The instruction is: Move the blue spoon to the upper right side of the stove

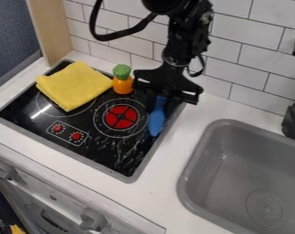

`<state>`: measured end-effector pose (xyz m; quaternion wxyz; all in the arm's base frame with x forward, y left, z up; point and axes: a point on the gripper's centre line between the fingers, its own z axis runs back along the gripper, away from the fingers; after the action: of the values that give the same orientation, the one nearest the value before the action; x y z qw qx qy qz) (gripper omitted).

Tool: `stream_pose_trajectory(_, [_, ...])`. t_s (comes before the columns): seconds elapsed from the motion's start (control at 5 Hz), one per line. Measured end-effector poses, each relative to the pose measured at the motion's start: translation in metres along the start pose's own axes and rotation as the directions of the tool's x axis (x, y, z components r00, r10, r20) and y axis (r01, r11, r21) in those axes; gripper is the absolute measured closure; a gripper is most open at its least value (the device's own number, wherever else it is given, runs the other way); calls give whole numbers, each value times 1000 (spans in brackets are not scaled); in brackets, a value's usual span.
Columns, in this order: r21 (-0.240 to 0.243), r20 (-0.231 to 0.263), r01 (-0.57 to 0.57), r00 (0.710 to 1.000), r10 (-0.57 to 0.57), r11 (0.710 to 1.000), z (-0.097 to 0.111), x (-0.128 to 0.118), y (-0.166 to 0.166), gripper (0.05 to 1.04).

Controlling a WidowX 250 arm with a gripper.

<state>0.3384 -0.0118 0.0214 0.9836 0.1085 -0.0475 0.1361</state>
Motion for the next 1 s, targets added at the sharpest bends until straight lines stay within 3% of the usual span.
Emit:
stream_pose_trajectory(0.4, [7,-34,40,999,-40,999,-17,-5,-2,718])
stream_pose_trajectory(0.6, [12,-38,47,998,-46,999,-18,-5,-3,670])
stream_pose_trajectory(0.8, [39,-42,35,999,-33,999,-19,-8,-1,370])
stream_pose_trajectory(1.0, [34,-38,14,999,-13,999,-15,-11,1,116])
